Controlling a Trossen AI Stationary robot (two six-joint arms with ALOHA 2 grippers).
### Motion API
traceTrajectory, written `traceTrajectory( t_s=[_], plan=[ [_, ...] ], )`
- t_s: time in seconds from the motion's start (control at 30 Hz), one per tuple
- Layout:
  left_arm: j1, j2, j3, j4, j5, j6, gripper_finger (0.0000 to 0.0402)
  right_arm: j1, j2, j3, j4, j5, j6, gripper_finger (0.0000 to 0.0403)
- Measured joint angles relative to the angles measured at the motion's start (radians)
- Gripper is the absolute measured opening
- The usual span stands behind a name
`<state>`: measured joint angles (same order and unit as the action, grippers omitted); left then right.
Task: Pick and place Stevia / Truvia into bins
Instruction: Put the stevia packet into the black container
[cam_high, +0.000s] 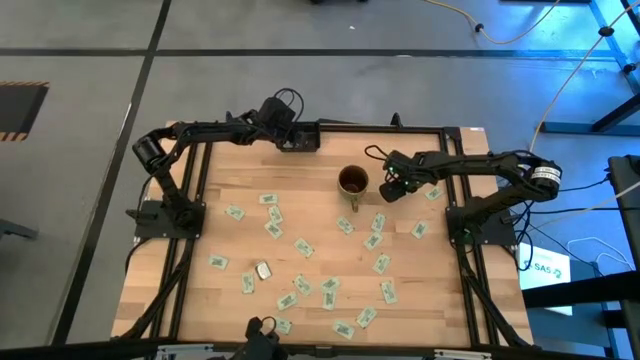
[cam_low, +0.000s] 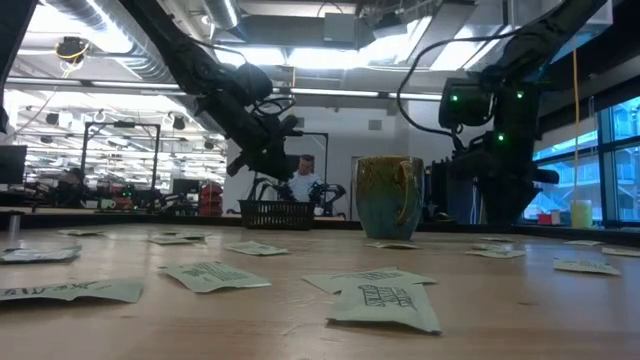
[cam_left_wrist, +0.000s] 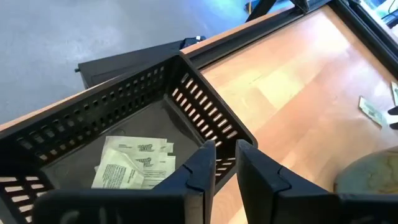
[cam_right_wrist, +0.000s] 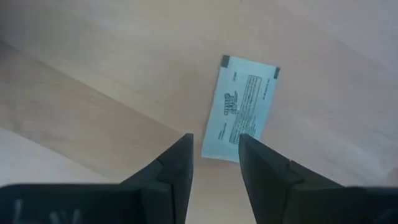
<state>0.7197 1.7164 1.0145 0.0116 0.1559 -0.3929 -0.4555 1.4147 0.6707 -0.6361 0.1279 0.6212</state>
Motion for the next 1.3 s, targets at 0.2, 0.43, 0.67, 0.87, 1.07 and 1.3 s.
traceTrajectory(
  t_s=[0.2,0.43,0.67,0.87,1.07,1.3],
  plan=[
    [0.0,0.0,0.0,0.0,0.0,-0.005,0.0057,0.0,0.0,-0.047,0.058,0.0,0.0,0.0113],
    [0.0,0.0,0.0,0.0,0.0,-0.006,0.0058,0.0,-0.006,-0.122,0.144,0.007,-0.001,0.0076],
    [0.0,0.0,0.0,0.0,0.0,-0.013,0.0058,0.0,-0.005,-0.128,0.146,0.014,0.002,0.0038],
    [-0.002,0.0,0.0,0.002,0.015,-0.005,0.0055,0.0,-0.001,-0.079,0.115,-0.001,-0.044,0.0005],
    [-0.022,-0.001,0.0,0.066,0.07,0.113,0.0058,0.0,-0.001,0.055,0.032,-0.037,-0.117,0.0003],
    [-0.066,-0.001,0.0,0.179,0.072,0.223,0.0067,0.0,-0.001,0.241,-0.046,-0.049,-0.213,0.0002]
  ],
)
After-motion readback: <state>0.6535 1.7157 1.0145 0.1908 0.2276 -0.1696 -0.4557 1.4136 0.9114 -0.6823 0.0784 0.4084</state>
